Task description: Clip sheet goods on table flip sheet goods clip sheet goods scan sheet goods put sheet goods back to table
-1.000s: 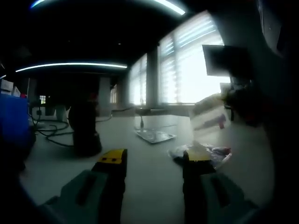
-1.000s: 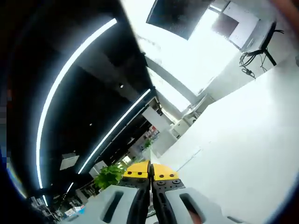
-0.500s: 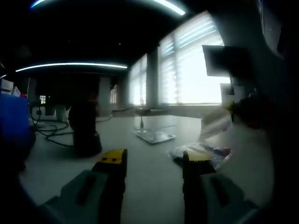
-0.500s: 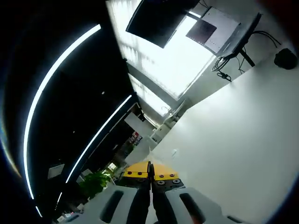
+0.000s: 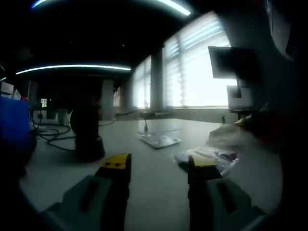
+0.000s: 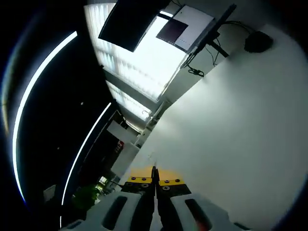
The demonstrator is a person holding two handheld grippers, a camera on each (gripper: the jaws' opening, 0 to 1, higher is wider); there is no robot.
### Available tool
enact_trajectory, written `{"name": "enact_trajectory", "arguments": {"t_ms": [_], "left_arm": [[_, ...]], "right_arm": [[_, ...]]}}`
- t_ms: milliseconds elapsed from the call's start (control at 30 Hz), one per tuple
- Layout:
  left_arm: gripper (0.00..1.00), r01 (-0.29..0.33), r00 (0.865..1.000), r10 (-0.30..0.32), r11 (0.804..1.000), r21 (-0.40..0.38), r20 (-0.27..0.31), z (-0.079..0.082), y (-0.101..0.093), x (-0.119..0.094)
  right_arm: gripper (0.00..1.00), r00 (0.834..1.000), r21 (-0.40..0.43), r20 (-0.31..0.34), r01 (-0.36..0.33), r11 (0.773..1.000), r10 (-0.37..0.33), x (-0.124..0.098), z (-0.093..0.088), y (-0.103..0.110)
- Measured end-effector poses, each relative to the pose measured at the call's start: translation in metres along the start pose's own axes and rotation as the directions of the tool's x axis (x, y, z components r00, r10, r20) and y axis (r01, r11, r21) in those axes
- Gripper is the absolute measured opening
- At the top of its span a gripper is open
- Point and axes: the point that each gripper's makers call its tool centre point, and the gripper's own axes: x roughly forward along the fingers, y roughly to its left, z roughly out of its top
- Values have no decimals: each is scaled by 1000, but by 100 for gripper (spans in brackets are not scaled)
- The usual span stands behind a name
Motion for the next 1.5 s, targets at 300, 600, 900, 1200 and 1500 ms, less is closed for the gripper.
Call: {"name": "enact_trajectory", "arguments": {"t_ms": [300, 600, 900, 1200, 1500], "left_arm": [[40, -1, 1000, 1, 1000, 4, -3, -1, 0, 0], [40, 5, 1000, -4, 1000, 11, -10, -2, -2, 1], [40, 1, 1000, -1, 1000, 9, -8, -1, -1, 0], [40, 0, 1000, 0, 1000, 7, -5, -1, -1, 0], [40, -3, 1000, 3, 1000, 7, -2, 0, 0, 0]], "right_arm": [[0, 998, 55, -45, 37, 998, -34, -1, -7, -14], [18, 999, 33, -25, 37, 999, -37, -6, -1, -19], [64, 996, -155, 12, -82, 984, 85, -4, 12, 4], [66, 975, -306, -101, -222, 926, 200, 5, 6, 30], [68, 931, -566, -249, -365, 739, 268, 9, -10, 56]]}}
